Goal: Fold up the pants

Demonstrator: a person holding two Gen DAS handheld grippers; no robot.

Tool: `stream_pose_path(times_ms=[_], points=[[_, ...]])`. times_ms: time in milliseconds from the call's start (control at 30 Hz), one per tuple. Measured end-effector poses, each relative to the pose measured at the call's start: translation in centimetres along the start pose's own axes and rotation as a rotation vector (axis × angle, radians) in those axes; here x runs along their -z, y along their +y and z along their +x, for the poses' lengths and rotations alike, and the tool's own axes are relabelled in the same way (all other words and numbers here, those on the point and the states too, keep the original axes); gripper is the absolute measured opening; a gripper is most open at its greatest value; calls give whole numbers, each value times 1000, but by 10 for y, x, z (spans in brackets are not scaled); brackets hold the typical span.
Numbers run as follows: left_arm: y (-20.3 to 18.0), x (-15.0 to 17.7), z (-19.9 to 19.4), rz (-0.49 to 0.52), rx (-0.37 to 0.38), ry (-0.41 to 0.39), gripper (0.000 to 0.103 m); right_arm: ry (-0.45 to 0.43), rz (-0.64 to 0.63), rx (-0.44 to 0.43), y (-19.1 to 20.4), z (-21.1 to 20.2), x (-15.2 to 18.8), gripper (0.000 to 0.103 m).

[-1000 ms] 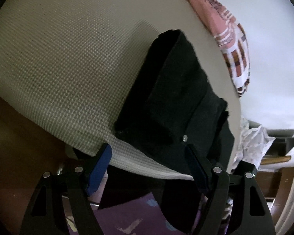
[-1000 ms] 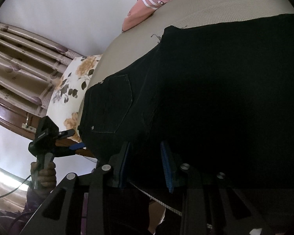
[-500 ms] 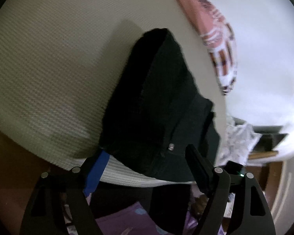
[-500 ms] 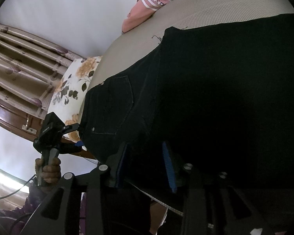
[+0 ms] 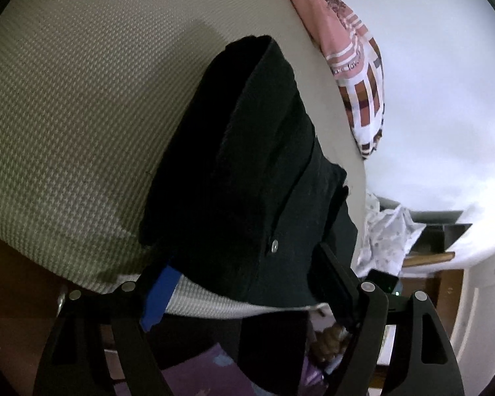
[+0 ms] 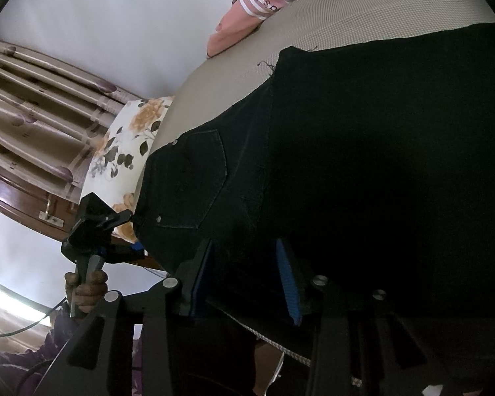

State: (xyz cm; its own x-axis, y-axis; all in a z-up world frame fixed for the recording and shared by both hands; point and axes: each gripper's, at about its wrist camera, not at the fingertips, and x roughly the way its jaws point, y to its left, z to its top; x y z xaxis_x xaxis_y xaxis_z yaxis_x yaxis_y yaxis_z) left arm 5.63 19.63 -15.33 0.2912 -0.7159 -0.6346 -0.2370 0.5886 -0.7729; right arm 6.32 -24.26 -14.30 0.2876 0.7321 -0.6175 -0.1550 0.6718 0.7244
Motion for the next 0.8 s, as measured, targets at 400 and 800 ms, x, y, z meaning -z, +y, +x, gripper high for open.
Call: stream_pose_path(times_ms=[400, 800], points=[[-5, 5, 2, 82, -11, -53, 79, -3, 1, -2, 4, 0, -1, 38], [-8, -14, 11, 42, -10, -100, 79, -8, -2, -3, 4, 2, -2, 39]])
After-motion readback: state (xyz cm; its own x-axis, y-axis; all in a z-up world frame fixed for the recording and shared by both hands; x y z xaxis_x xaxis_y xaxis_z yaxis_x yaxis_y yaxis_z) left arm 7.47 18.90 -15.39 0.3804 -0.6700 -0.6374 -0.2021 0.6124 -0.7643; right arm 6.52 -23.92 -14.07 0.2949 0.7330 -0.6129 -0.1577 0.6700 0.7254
